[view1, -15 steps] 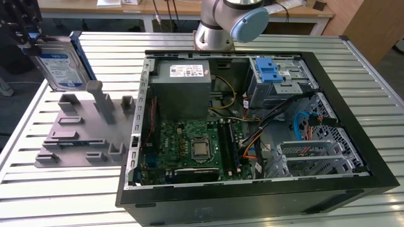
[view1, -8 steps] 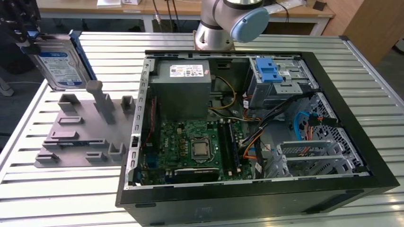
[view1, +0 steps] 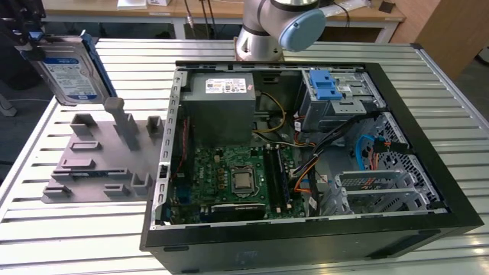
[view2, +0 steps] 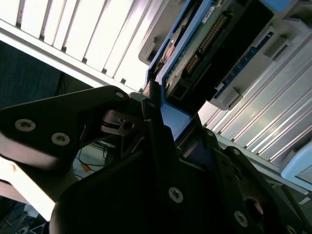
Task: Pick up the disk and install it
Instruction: 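Pick up the disk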
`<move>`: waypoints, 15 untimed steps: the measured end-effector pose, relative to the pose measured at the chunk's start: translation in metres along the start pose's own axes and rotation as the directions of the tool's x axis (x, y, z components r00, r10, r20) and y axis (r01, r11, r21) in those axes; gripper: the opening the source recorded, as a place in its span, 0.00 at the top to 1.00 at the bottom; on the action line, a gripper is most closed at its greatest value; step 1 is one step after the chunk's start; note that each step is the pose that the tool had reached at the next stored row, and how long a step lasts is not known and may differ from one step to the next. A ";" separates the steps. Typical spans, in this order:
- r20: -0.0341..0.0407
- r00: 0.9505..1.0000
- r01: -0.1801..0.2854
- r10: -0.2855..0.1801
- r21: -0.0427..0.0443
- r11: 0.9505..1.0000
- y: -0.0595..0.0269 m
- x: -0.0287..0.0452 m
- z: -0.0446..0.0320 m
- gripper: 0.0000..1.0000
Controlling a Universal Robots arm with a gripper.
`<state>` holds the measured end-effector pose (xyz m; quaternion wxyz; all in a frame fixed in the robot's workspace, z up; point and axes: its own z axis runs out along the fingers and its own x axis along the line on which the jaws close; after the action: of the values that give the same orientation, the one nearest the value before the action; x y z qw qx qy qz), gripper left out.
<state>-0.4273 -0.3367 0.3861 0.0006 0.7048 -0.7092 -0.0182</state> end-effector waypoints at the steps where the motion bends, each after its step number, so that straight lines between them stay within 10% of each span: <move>1: 0.000 1.000 0.000 0.000 0.000 1.000 0.0000 0.0000 -0.0012 0.64; 15: 0.000 1.000 0.000 0.000 0.000 1.000 0.0005 -0.0005 -0.0199 0.64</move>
<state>-0.4273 -0.3367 0.4060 0.0005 0.7048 -0.7092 -0.0182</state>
